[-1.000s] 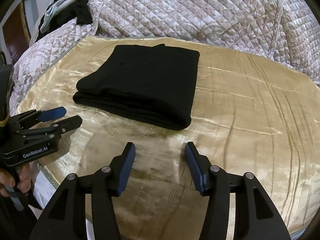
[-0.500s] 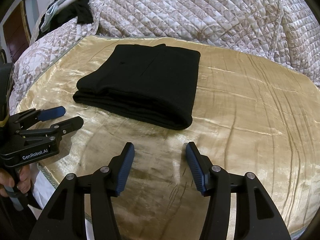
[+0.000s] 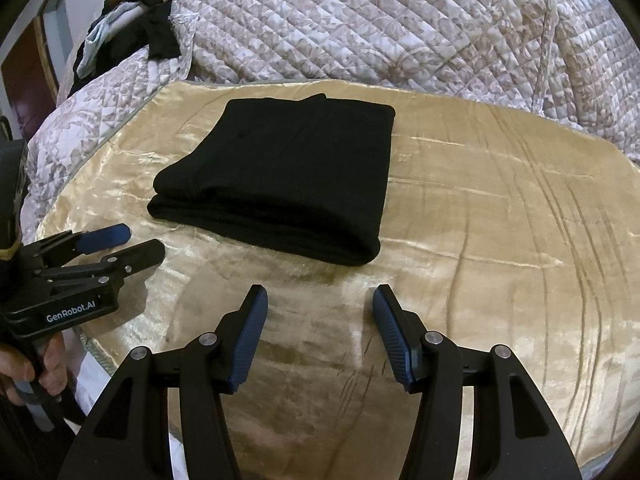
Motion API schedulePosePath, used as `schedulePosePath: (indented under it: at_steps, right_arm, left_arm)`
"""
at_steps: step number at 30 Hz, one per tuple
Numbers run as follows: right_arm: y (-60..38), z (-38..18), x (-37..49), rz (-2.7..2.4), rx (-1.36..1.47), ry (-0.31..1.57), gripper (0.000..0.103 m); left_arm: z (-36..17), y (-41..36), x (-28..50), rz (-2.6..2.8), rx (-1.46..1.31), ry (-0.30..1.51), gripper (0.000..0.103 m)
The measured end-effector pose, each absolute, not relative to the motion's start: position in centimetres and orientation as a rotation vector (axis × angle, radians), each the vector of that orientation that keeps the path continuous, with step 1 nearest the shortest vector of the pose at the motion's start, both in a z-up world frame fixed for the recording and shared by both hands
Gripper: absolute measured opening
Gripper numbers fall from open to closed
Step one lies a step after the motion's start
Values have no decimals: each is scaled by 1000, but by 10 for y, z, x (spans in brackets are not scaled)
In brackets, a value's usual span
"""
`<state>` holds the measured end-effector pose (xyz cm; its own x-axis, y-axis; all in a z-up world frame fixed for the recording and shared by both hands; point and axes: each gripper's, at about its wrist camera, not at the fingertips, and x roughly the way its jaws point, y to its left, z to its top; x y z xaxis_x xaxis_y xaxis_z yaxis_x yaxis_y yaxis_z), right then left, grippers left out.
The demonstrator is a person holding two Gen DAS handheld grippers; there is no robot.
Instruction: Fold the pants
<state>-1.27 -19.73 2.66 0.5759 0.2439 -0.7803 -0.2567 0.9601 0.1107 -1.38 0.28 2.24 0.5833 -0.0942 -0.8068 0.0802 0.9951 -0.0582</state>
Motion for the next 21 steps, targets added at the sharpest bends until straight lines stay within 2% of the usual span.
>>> schedulePosePath:
  at_steps: [21]
  right_arm:
    - [-200, 23, -11, 279, -51, 917, 55]
  left_arm:
    - [20, -2, -13, -91, 44, 954, 68]
